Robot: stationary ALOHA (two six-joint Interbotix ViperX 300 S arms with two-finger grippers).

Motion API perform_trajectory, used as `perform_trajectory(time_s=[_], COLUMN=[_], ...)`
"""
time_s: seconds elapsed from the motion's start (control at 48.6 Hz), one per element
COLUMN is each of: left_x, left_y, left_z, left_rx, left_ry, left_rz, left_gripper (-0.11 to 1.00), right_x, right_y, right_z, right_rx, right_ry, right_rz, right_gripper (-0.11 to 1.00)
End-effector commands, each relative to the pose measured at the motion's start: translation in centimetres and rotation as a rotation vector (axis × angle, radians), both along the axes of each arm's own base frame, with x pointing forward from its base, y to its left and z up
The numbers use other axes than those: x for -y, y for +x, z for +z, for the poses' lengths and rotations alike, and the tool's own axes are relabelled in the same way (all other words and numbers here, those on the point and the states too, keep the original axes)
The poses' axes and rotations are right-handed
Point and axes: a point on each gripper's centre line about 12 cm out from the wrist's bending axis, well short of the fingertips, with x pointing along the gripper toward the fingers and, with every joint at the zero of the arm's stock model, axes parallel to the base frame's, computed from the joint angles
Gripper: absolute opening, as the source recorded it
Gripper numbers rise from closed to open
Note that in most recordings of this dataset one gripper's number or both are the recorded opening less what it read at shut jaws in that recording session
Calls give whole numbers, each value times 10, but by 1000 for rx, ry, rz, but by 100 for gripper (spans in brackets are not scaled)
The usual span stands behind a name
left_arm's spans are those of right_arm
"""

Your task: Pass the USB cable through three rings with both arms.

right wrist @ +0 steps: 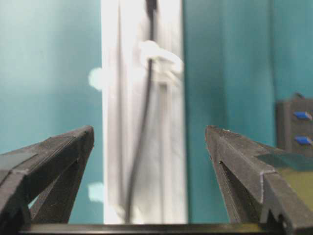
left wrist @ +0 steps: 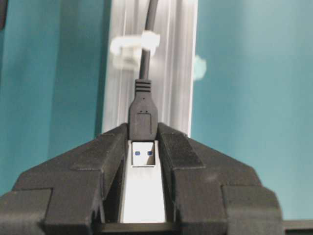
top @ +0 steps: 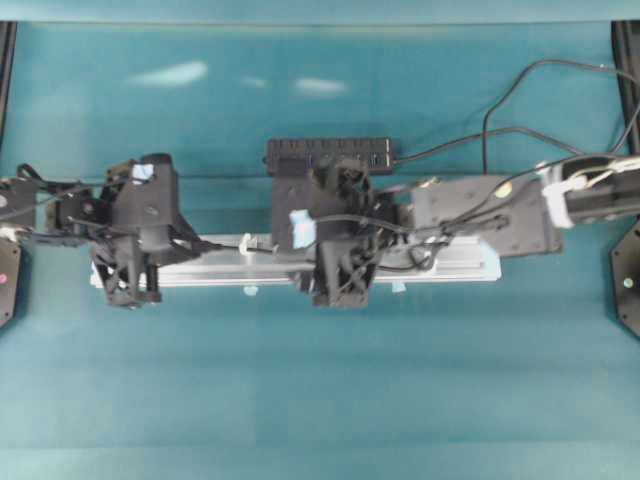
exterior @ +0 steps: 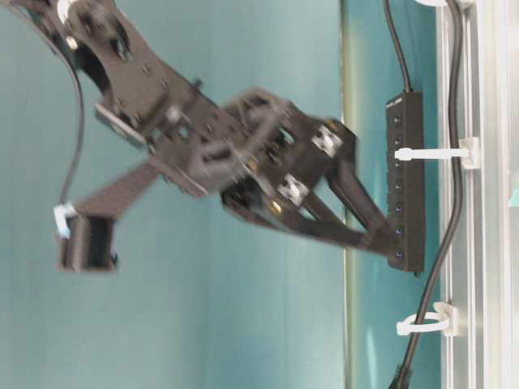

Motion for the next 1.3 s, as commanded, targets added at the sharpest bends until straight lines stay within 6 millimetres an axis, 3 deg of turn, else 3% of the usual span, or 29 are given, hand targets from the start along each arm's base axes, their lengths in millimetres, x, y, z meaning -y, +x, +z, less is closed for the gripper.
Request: perform_trajectory(time_s=[0.0,0.556,0.823,1.276], left_x=[1,2,1,2], left_y=[-2,-9,-6,-6], left_z=[10,43,46,46], left_rx=[32,148,160,160], left_ry=[5,17,19,18], left_rz=[-5,-8,-7,-8], left_gripper=[22,22,22,22], right_x=[2,8,6,2], right_y=[-5,-44,-58,-58], right_z=[20,68,71,73], right_rx=[48,174,254,294], right_ry=[3,-4,2,9], right_rz=[-10,-22,-6,6], right_gripper=[93,93,93,93])
